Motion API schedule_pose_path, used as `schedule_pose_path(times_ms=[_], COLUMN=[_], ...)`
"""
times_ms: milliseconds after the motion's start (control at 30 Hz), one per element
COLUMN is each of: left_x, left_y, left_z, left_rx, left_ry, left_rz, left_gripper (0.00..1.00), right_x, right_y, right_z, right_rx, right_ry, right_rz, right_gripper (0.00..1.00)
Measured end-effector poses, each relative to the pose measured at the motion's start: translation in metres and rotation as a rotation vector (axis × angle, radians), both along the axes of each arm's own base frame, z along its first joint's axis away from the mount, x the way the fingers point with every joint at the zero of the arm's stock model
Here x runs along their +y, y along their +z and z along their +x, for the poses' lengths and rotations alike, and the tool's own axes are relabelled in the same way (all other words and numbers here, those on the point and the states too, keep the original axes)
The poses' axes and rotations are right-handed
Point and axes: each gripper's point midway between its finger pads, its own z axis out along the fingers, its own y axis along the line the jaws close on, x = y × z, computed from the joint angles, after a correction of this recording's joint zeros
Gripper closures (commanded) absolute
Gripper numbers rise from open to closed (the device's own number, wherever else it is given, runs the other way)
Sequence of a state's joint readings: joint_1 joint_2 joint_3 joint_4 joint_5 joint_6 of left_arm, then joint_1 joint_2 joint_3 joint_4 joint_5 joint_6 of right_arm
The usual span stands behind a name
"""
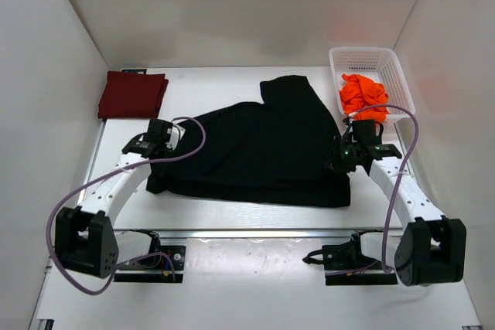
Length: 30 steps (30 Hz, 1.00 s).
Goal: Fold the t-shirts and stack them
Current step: Flatten out the tshirt
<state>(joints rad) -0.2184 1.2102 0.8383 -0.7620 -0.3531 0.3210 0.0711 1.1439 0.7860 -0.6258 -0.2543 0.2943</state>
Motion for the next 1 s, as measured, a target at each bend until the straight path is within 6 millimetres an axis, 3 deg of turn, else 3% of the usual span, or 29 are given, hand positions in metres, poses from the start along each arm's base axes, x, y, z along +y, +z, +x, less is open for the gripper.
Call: schedule_pose_path(times_ms=[200, 467, 533, 567, 633, 700, 767, 800, 867, 900, 967, 1000], left_x=[0.003, 0.008, 0.009, 0.009, 0.007, 0.004, 0.008, 0.011, 0.015, 0.015, 0.009, 0.002], left_y=[-0.007, 0.023, 0.029, 0.036, 0.065, 0.103, 0.143, 0.167, 0.223, 0.248, 0.275, 0.281], left_z=[0.008, 0.027, 0.042, 0.054, 0.108, 0.179, 0.236, 0.258, 0.278, 0.266, 0.212, 0.175], left_rx=[0.021, -0.076, -0.066, -0.048, -0.081, -0.185, -0.301, -0.374, -0.555, -0.629, -0.715, -0.742], left_ry=[0.022, 0.046, 0.046, 0.049, 0.072, 0.112, 0.148, 0.157, 0.167, 0.159, 0.121, 0.09], left_rz=[0.02, 0.006, 0.024, 0.035, 0.042, 0.014, -0.02, -0.032, -0.071, -0.092, -0.105, -0.105], left_gripper=[1.0, 1.0, 1.0, 1.0, 1.0, 1.0, 1.0, 1.0, 1.0, 1.0, 1.0, 1.0], right_x=[-0.007, -0.006, -0.004, -0.003, 0.0, 0.002, 0.0, -0.002, -0.005, -0.007, -0.011, -0.013], right_y=[0.002, 0.02, 0.024, 0.035, 0.073, 0.136, 0.214, 0.253, 0.32, 0.339, 0.359, 0.353], right_z=[0.014, 0.026, 0.033, 0.048, 0.104, 0.178, 0.222, 0.229, 0.206, 0.181, 0.127, 0.105], right_rx=[-0.023, -0.086, -0.054, -0.039, -0.094, -0.263, -0.472, -0.579, -0.754, -0.807, -0.888, -0.899], right_ry=[-0.012, 0.012, 0.026, 0.031, 0.036, 0.022, -0.001, -0.014, -0.032, -0.036, -0.043, -0.048], right_rz=[-0.011, -0.032, -0.038, -0.039, -0.043, -0.05, -0.052, -0.055, -0.054, -0.052, -0.052, -0.057], right_gripper=[1.0, 1.0, 1.0, 1.0, 1.0, 1.0, 1.0, 1.0, 1.0, 1.0, 1.0, 1.0])
